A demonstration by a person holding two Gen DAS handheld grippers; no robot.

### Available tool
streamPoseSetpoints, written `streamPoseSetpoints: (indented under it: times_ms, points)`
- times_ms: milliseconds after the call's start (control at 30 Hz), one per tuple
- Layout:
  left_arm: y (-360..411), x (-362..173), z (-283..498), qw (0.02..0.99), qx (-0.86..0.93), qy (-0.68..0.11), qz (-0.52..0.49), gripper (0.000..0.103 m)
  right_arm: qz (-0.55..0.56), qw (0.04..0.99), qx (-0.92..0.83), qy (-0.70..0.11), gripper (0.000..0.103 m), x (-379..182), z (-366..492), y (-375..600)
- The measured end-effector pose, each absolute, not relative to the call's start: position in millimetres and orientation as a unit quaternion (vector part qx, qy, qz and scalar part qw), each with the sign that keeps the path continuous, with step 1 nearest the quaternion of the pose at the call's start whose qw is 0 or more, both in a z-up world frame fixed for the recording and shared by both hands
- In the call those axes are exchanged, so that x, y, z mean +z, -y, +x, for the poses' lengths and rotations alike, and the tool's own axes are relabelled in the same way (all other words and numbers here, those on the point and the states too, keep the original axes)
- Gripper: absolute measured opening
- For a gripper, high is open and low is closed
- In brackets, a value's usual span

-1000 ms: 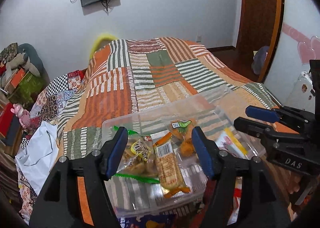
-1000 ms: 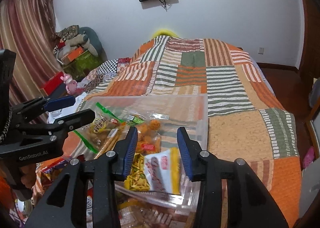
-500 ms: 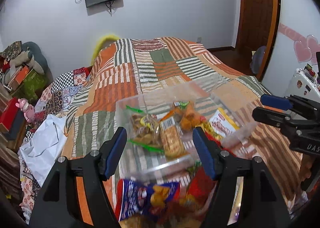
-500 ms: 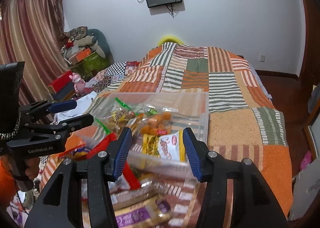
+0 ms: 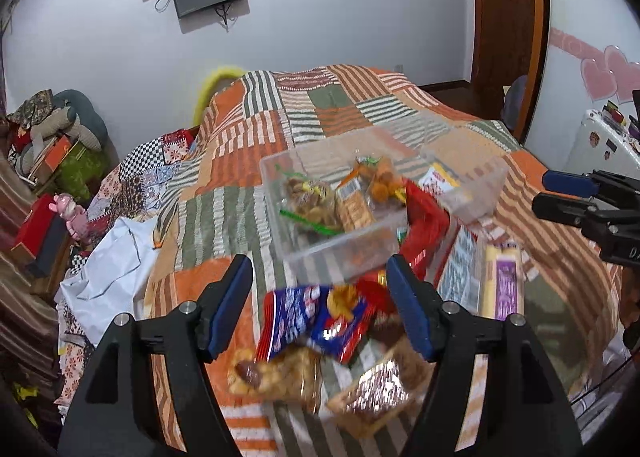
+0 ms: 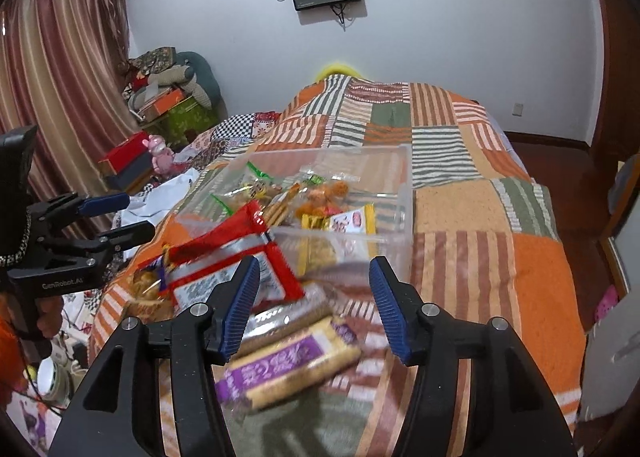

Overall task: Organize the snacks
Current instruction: 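Move both open tools back to the remaining snacks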

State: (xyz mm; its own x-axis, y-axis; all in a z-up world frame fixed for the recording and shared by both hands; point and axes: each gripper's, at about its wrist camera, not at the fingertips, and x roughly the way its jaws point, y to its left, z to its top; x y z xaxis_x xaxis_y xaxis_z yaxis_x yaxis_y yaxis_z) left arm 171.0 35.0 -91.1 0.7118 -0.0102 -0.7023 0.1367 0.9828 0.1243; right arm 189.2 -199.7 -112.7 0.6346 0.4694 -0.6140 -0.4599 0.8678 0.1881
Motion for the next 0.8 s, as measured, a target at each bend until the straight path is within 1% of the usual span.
streamPoseSetpoints:
  times_ms: [100, 200, 300, 367, 400, 433, 533, 633, 700, 800]
  points:
    - [-39.8, -97.4, 160.0, 0.919, -0.040, -0.385, 0.073, 0.069, 0.016, 0.900, 0.258, -0.350, 0.055, -119.1, 182.1, 198.3]
    - [-45.2, -105.8, 151.2, 0.914, -0.046, -0.399, 0.055, 0.069, 0.011, 0.897, 0.252, -0.363, 0.059, -130.8, 177.3, 192.4]
    - [-50.3, -115.4, 144.1, 0.908, -0.051, -0.414, 0.039, 0.069, 0.001, 0.895, 0.244, -0.373, 0.060, -141.2, 171.2, 187.7]
    - [-51.7, -122.0, 139.9, 0.904, -0.053, -0.423, 0.033, 0.069, 0.001, 0.893, 0.241, -0.380, 0.062, -145.9, 171.5, 184.4]
    - [-52.5, -124.1, 138.1, 0.904, -0.053, -0.424, 0.031, 0.069, 0.003, 0.892, 0.239, -0.382, 0.066, -148.3, 170.4, 183.3]
    - [-52.6, -126.0, 136.9, 0.903, -0.054, -0.424, 0.030, 0.069, 0.004, 0.893, 0.235, -0.384, 0.073, -151.3, 170.7, 180.9]
    - [-54.0, -131.9, 129.3, 0.903, -0.058, -0.426, 0.019, 0.069, -0.012, 0.894, 0.223, -0.388, 0.085, -156.8, 168.5, 170.8]
    - [-54.4, -138.3, 126.6, 0.899, -0.068, -0.432, 0.003, 0.069, -0.038, 0.890, 0.217, -0.398, 0.086, -164.8, 165.8, 159.3]
    - [-53.9, -139.6, 125.7, 0.901, -0.070, -0.427, -0.005, 0.073, -0.054, 0.887, 0.212, -0.407, 0.086, -170.9, 164.9, 154.4]
    - [-52.2, -139.2, 127.3, 0.901, -0.074, -0.428, -0.013, 0.074, -0.048, 0.881, 0.217, -0.418, 0.086, -176.9, 165.5, 159.6]
